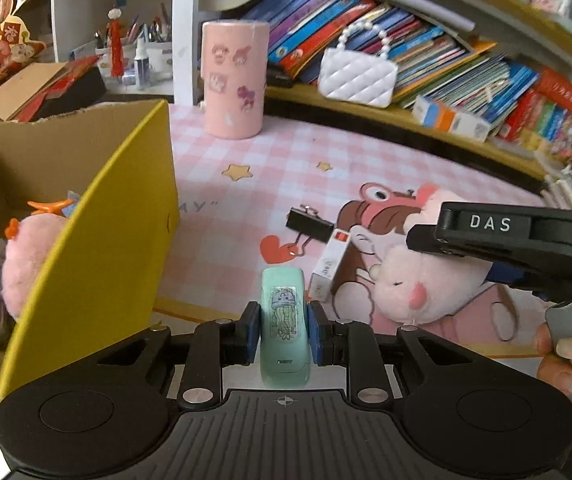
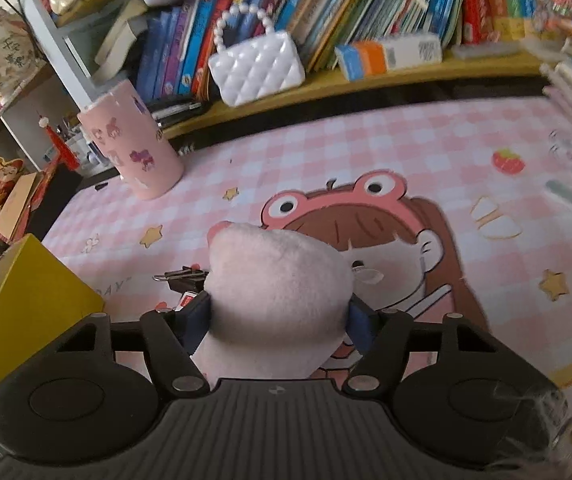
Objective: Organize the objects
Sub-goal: 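Carry stapler in left tool and pink pig in right tool over the box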
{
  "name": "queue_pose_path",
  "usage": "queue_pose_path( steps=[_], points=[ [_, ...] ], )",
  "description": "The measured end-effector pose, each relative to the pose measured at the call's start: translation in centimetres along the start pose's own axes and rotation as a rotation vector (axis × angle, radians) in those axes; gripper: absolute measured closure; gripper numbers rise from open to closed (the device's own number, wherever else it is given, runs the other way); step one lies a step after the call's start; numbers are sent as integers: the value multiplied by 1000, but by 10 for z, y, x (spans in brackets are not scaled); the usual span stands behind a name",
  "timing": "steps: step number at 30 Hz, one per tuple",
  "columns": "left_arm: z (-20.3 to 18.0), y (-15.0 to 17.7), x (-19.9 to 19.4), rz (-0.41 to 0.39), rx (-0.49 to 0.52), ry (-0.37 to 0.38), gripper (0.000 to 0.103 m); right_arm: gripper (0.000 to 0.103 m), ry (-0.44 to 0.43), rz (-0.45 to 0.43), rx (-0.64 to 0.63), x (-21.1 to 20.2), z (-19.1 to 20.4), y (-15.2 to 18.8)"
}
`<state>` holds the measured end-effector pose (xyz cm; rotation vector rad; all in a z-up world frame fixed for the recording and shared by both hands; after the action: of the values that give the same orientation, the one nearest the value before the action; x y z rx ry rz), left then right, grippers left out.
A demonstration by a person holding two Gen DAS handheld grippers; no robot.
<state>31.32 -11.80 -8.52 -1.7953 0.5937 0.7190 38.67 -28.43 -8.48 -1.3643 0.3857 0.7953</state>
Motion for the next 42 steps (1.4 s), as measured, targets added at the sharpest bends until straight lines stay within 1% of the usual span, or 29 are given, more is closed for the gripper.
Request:
queue_pose_path(
  steps=[4,7,11,15,18,23,33,42],
  points=[
    [0,2,-21,-14,13,53,80,37,49,-46,-45,-32,3,6],
    [2,9,-38,-13,26,95,80,37,70,-59,-65,-55,8,16],
    [10,24,-61,-3,51,135,80,37,79,-42,-91,-82,21,41],
    [27,39,-81,15,63,156,80,37,83,-8,-108,-105,41,70],
    [45,47,-92,30,54,158,80,37,78,23,-131,-120,64,94],
    [76,57,-109,41,34,157,80,37,61,76,-148,-129,101,122],
    [147,72,-151,27,-10,136,80,37,26,98,-212,-149,178,159],
    [203,80,-185,-6,-29,108,80,36,-23,88,-251,-159,242,183]
  ],
)
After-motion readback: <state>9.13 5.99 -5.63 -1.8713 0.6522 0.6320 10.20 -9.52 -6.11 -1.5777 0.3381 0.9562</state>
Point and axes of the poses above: each gripper's, at about its wrist camera, not at the fingertips, and x roughly the way its jaws point, z to its left, y to its underside, the point moved 5 cm from there along x, roughly the way its jaws point, and after that the axes turned 12 degrees about -x, right-handed, at the moved point
